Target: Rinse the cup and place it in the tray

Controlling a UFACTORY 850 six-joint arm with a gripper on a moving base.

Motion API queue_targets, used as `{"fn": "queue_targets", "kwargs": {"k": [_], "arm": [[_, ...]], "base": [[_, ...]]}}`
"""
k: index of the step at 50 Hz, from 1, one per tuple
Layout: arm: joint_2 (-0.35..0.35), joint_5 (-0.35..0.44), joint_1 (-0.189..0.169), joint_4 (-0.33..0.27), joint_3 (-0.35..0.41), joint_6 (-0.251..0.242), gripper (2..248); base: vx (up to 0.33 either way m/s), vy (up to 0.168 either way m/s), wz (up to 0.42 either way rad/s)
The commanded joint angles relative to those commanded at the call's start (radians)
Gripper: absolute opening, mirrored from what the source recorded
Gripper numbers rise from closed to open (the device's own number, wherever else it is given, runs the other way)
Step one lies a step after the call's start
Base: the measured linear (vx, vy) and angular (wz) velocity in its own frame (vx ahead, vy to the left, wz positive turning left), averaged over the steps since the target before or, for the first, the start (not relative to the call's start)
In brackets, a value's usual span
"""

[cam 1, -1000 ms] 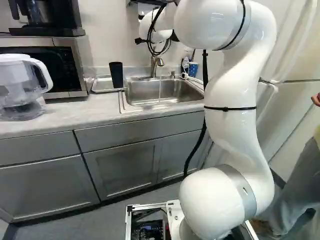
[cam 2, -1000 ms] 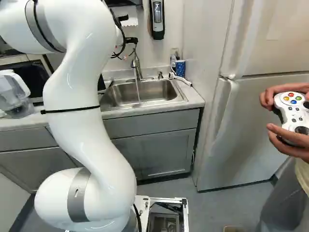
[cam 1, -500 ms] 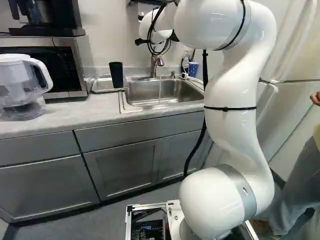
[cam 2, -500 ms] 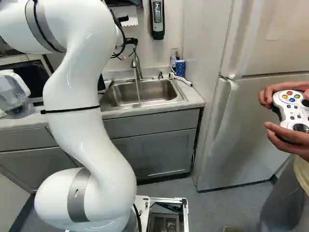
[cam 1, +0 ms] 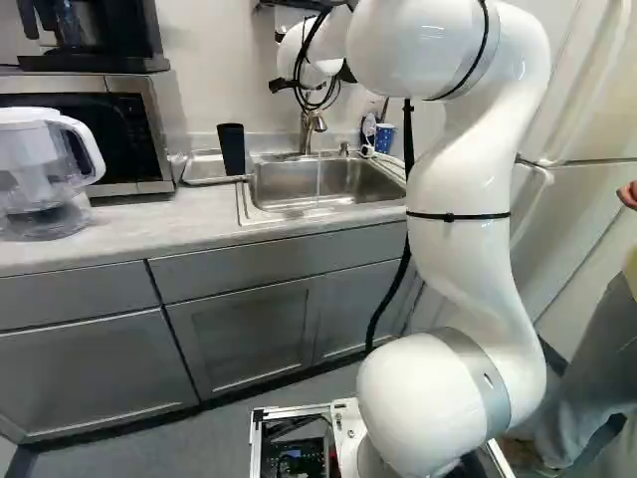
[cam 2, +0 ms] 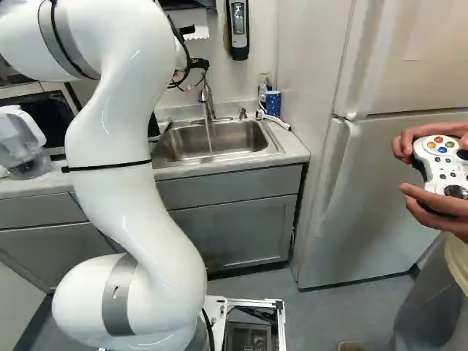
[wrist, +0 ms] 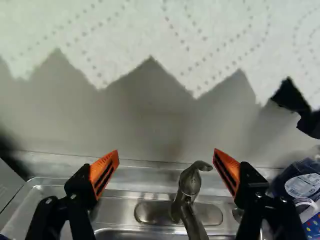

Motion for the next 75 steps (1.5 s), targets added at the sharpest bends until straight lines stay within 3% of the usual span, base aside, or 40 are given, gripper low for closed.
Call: {"fn": "queue_targets", "kwargs": {"k": [75], "arm": [[0.075,-0.051,0.014,0.000,0.090,0.000,247]], "base": [[0.000,0.000,0.000]]}}
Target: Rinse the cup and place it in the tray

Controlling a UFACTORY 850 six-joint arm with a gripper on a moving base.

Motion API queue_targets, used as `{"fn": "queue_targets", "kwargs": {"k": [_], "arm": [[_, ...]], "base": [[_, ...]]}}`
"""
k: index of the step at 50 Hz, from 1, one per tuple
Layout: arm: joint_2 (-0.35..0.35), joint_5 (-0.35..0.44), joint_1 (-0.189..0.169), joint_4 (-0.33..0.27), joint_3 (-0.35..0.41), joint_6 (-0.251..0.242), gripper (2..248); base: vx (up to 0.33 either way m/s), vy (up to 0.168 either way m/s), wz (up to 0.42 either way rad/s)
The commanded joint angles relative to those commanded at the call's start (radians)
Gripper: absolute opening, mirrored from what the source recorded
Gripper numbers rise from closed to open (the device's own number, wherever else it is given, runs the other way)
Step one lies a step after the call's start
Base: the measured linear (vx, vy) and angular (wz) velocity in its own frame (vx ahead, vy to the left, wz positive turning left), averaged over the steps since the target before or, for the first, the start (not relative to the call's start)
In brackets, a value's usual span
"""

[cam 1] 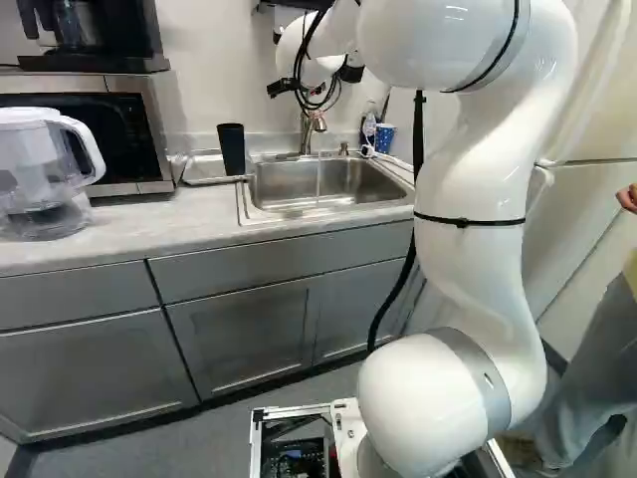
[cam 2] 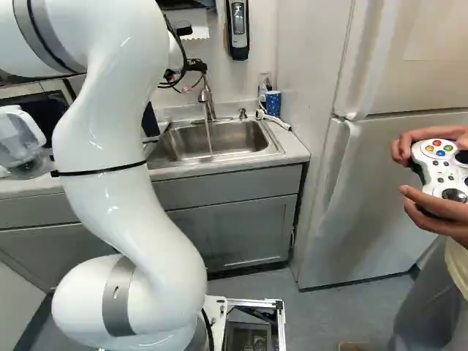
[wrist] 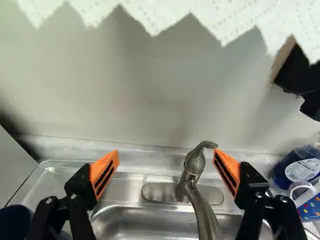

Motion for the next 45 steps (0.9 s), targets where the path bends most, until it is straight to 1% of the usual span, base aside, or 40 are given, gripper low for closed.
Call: {"fn": "queue_targets", "kwargs": {"k": [13,32,45], "arm": [[0.003,0.000,0.000,0.000,0.000,0.000,247],[0.012,0.000,0.000,0.000,-0.026,0.000,247],[-0.022,0.000,-0.004,0.000,-0.066,0.000,247]], "base": [[0.000,0.000,0.000],[0.000,0.000,0.000],[0.000,0.000,0.000]]}}
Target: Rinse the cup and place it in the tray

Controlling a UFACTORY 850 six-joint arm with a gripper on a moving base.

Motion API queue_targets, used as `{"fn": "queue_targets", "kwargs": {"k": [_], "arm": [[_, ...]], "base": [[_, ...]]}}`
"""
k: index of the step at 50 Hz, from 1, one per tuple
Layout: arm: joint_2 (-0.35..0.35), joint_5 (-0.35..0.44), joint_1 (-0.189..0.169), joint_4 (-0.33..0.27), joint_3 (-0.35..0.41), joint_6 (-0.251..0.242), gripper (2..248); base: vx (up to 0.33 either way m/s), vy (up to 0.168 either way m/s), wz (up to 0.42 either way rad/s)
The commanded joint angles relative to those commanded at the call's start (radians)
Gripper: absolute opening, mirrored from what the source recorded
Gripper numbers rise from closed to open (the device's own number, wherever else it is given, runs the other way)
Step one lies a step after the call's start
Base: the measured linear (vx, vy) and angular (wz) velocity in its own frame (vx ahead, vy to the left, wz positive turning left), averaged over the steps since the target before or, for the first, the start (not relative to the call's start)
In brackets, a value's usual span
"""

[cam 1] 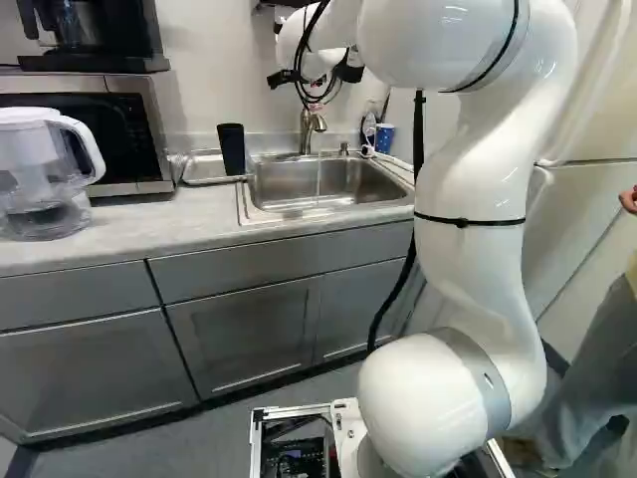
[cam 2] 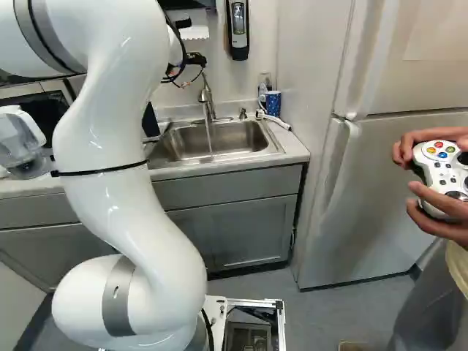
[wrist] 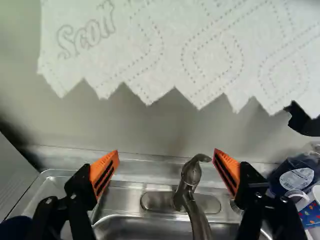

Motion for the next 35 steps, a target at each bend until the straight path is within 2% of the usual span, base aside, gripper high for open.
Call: {"fn": "queue_targets", "kwargs": {"k": [15,35], "arm": [[-0.050,0.000,-0.001,0.000,-0.060,0.000,247],[-0.073,0.000,0.000,0.000,-0.087,0.000,247]], "base": [[0.000,0.000,0.000],[0.000,0.000,0.000]]}}
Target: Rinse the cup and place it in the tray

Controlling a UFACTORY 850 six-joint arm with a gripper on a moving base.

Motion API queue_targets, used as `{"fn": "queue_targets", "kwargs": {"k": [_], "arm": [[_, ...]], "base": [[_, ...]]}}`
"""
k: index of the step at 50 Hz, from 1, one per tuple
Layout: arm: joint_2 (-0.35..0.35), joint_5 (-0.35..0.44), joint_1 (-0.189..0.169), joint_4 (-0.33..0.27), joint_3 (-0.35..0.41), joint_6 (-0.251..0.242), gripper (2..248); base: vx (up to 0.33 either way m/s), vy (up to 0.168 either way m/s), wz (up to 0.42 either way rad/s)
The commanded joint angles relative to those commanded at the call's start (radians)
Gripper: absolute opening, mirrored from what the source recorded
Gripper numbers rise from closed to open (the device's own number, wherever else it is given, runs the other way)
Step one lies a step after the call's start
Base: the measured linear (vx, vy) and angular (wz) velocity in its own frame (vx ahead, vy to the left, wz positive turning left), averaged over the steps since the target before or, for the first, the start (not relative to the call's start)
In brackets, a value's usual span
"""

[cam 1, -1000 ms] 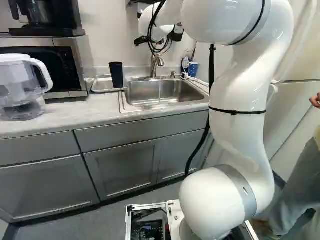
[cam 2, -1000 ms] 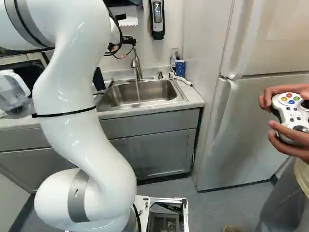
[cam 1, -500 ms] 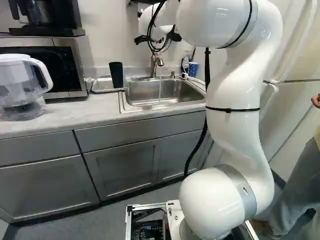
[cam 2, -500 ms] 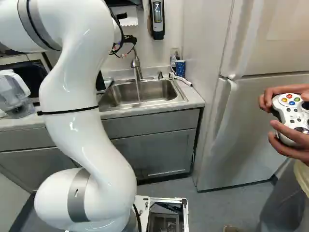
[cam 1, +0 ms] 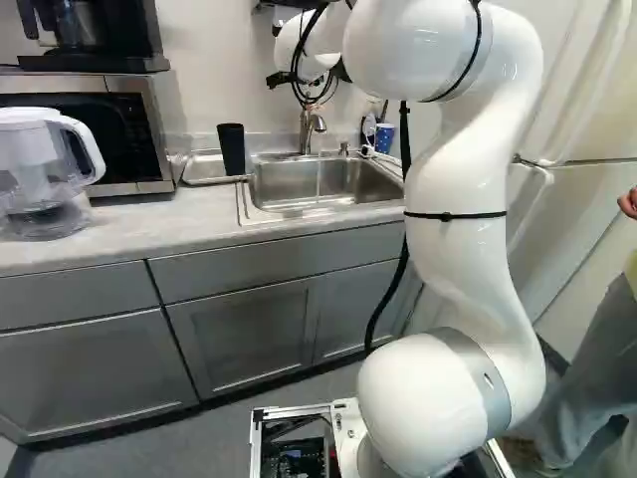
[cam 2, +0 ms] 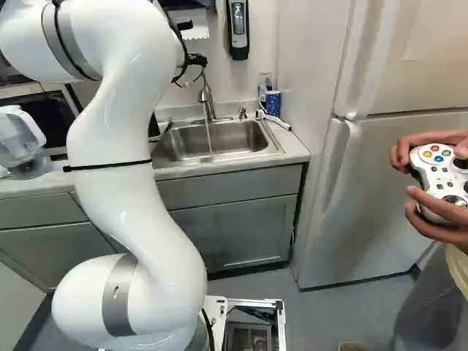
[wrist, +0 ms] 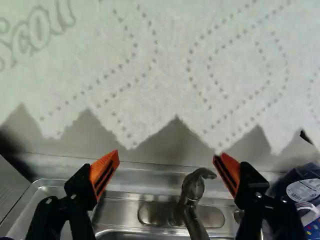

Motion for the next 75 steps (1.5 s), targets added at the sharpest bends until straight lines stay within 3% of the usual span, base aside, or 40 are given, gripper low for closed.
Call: {"fn": "queue_targets", "kwargs": {"k": [75], "arm": [[0.000,-0.084,0.000,0.000,0.000,0.000,247]], "base": [[0.000,0.000,0.000]]}}
